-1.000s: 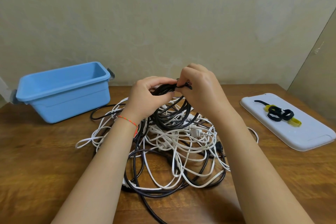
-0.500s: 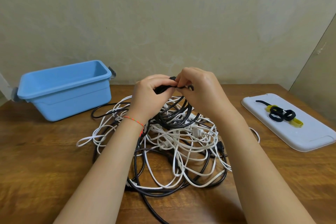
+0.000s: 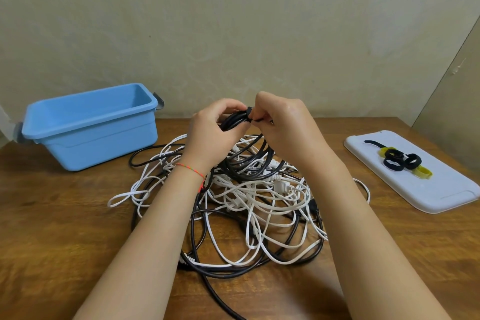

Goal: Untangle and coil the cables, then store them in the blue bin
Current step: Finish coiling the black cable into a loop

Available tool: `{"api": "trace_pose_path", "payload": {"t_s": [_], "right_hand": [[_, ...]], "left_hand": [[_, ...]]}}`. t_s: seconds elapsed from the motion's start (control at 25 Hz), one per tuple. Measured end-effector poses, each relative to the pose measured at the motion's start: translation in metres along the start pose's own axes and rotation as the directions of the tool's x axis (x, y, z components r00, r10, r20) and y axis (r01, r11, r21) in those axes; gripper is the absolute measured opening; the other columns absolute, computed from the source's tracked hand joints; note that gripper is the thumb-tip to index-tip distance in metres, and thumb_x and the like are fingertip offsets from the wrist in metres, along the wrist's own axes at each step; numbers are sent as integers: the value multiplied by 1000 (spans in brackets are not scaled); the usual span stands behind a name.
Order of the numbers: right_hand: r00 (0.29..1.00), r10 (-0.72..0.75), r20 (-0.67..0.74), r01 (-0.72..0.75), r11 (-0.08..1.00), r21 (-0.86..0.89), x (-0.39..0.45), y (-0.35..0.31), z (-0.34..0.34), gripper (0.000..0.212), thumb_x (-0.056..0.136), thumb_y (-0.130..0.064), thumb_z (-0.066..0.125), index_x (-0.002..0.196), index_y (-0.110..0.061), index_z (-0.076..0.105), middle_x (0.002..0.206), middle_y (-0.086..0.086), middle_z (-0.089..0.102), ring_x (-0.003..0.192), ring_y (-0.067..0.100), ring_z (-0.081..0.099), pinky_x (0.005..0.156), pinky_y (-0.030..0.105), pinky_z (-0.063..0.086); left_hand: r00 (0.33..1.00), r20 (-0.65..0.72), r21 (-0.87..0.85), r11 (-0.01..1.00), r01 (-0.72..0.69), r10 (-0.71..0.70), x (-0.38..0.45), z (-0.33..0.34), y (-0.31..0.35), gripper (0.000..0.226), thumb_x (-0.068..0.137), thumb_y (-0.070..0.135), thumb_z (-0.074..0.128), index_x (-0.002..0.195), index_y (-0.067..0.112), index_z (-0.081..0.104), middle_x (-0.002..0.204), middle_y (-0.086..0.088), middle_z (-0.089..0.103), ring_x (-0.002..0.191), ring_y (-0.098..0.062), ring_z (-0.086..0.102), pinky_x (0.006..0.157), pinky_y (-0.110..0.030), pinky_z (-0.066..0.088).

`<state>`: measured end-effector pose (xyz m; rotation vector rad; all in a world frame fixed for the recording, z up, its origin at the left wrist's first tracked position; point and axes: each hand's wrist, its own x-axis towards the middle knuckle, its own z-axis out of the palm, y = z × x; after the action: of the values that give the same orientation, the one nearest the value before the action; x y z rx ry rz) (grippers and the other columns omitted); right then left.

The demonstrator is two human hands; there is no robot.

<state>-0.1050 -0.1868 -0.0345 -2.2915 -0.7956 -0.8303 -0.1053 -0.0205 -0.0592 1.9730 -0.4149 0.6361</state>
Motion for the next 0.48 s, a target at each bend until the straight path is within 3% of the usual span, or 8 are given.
{"api": "trace_pose_path", "payload": {"t_s": [0.16,0.28,0.36,0.48], "right_hand": [[999,-33,4,33,999,-39,0,-2,-3,10,83,1,67,82,-4,58,76,11,67,67,34,60,57,45,51],[999,-37,14,37,999,-23,-1,-5,-1,9,83,1,67,83,-4,59,78,9,69,70,32,62,59,45,52],[999,-30,32,31,999,-14,-1,-6,1,9,83,1,65,83,-5,58,79,10,69,72,34,63,60,46,53],[998,-27,65,28,999,-25,0,-8,0,9,82,2,64,83,-4,58,78,12,68,72,37,63,60,48,53]], "left_hand": [[999,41,-29,999,29,-28,1,-3,2,23,83,14,76,102,24,68,97,9,72,93,-7,68,81,-27,57],[976,60,-177,960,216,-209,6,-5,3,19,89,12,69,106,20,68,96,1,71,94,-15,70,87,-32,57],[957,94,-155,946,286,-274,8,-7,2,18,93,13,66,109,16,71,95,-1,74,90,-20,72,87,-35,58],[950,127,-145,943,301,-284,8,-11,2,20,93,15,67,112,11,73,99,-1,75,94,-12,71,91,-30,56]]}}
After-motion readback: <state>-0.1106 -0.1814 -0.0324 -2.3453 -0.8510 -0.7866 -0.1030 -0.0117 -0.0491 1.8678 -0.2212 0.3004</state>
